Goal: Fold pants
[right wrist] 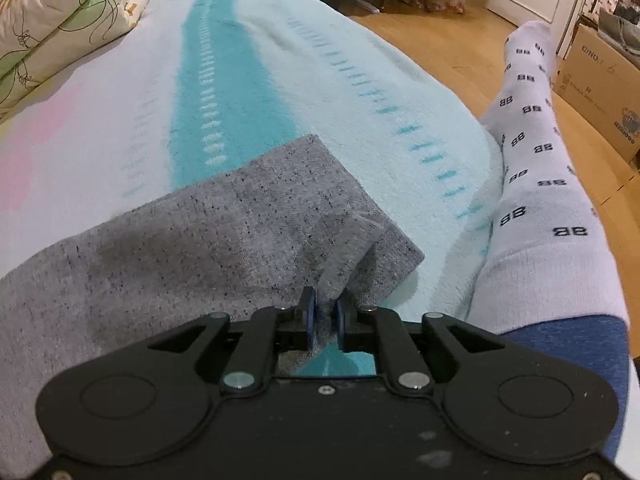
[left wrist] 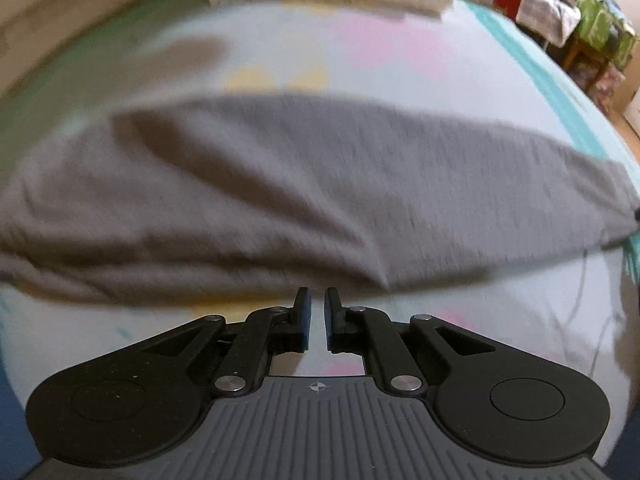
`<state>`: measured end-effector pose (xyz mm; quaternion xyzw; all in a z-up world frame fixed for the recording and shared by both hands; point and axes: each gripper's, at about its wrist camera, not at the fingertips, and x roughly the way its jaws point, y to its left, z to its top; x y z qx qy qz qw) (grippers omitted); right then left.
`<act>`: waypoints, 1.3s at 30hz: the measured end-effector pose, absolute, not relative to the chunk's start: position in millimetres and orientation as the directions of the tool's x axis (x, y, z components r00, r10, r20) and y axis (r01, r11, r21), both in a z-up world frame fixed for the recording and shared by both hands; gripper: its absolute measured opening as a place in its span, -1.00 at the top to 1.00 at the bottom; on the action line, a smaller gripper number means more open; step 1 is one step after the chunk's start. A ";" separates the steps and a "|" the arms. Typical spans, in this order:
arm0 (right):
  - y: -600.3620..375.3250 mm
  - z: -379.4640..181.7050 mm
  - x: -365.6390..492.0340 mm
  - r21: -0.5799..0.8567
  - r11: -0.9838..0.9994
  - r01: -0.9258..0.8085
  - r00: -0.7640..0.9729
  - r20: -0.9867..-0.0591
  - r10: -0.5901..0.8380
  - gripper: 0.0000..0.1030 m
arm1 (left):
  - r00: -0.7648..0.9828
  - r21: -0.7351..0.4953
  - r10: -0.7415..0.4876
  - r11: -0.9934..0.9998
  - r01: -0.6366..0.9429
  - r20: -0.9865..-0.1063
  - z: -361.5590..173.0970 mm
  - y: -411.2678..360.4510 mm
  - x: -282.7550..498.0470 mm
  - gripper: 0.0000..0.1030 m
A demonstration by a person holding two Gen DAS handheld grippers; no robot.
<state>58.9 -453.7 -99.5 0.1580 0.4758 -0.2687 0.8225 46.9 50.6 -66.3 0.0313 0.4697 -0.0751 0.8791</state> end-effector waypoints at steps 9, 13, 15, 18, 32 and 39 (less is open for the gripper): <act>-413.7 -52.5 44.2 -0.016 0.819 0.573 0.490 -0.794 -0.358 0.50 | 0.559 0.025 0.005 0.999 0.029 -0.829 -68.8 96.2 110.3 0.83; -367.2 -38.4 44.0 0.033 0.894 0.446 0.578 -0.774 -0.260 0.49 | 0.434 -0.051 -0.045 0.999 -0.003 -0.900 -97.6 132.4 111.0 0.84; -336.5 -35.7 45.2 0.081 0.937 0.340 0.625 -0.764 -0.161 0.47 | 0.435 -0.111 -0.097 0.994 -0.007 -0.895 -95.0 146.6 103.3 0.84; -280.1 -36.5 50.2 0.183 0.972 0.145 0.666 -0.745 0.041 0.47 | 0.417 -0.166 -0.147 0.986 -0.009 -0.897 -90.5 160.3 98.5 0.85; -60.8 -69.7 62.0 0.248 0.826 -0.507 0.486 -0.709 0.511 0.47 | 0.487 -0.106 -0.090 0.994 -0.005 -0.869 -56.4 184.2 66.0 0.84; -32.8 -82.0 50.5 0.102 0.766 -0.635 0.464 -0.742 0.484 0.44 | 0.484 -0.112 -0.088 0.993 -0.023 -0.871 -58.6 192.6 76.8 0.84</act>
